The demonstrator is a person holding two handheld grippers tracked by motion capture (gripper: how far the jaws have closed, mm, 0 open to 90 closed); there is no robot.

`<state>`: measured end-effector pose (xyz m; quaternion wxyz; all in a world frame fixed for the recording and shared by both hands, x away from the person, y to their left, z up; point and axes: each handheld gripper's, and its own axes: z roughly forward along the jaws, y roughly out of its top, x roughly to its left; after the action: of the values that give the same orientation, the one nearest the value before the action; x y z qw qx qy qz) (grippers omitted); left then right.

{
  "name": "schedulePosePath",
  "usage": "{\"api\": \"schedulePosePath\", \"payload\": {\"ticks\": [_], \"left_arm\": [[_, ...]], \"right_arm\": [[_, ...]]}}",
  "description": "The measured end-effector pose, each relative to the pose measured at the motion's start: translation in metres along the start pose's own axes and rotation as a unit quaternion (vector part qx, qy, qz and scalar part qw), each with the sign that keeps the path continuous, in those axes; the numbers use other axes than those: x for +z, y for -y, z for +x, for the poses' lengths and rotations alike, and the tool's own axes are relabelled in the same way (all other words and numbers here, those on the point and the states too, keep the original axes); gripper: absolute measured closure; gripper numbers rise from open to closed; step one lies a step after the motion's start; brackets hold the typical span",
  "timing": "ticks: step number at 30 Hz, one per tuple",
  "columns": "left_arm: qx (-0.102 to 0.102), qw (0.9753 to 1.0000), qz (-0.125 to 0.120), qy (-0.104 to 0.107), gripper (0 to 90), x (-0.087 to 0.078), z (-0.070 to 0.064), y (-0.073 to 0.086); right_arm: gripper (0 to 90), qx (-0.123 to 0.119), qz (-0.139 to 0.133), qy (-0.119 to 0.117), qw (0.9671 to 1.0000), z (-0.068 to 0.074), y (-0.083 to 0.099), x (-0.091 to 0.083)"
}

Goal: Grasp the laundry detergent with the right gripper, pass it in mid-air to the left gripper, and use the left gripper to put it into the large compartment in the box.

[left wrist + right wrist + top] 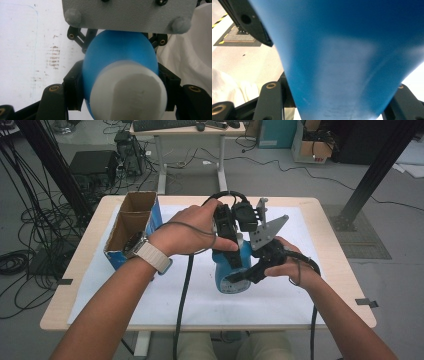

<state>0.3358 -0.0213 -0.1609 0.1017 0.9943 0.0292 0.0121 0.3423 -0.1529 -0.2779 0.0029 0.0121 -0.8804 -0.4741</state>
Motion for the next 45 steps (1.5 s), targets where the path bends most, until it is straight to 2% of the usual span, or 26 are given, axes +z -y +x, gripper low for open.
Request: {"api": "schedulePosePath", "payload": {"ticks": [19,31,45], "left_arm": [[0.003,1.0,0.002,-0.001,37.5,-0.001,0.0027,0.0011],[0.004,1.0,0.004,0.006,37.5,0.0018,0.0034,-0.0003],[0.005,1.0,0.004,0.001,37.5,0.0013,0.0029,-0.0003]], "right_arm": [[43.1,-0.002,0.006,0.003,1.0,-0.0022,-0.0029,-0.0001],[43.1,0.002,0.006,0.003,1.0,-0.0013,0.0007,-0.0002],[43.1,0.0,0.007,0.006,1.0,-0.0011,0.0,-0.0006]]}}
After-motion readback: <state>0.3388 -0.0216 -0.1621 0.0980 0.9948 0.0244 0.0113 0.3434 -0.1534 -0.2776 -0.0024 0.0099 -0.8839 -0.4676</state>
